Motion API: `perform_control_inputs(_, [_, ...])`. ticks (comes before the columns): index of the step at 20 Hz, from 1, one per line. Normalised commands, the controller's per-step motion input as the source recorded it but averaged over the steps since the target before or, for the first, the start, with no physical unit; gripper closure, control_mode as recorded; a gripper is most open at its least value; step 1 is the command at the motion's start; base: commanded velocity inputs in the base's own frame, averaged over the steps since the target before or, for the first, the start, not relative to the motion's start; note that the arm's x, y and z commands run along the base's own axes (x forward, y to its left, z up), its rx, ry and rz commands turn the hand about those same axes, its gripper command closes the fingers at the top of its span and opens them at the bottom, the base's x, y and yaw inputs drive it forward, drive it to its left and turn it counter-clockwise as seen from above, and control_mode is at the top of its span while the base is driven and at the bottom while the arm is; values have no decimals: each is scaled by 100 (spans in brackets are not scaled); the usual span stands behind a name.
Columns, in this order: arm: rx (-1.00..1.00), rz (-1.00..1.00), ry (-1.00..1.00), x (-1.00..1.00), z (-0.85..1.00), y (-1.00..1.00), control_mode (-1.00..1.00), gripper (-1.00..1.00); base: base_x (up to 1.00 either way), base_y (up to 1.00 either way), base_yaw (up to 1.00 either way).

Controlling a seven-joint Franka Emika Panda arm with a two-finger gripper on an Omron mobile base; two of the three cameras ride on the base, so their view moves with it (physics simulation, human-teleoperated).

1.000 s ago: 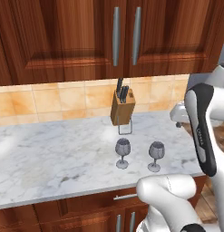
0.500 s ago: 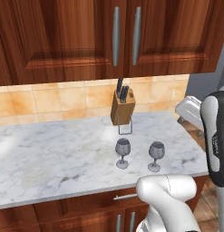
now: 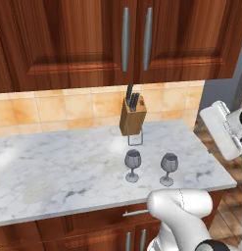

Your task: Retrieve the wine glasses from the counter and place one next to each plate.

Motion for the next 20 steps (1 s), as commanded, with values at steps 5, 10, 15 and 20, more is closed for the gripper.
perform_control_inputs(5, [32, -12, 35, 25, -34, -17, -100, -100, 0, 0, 0])
perform_control_inputs(10, [10, -7, 50, 33, -17, -23, -100, -100, 0, 0, 0])
perform_control_inputs(15, [21, 0, 24, 34, -35, -14, -100, -100, 0, 0, 0])
perform_control_inputs(20, [27, 0, 11, 40, -46, -12, -100, -100, 0, 0, 0])
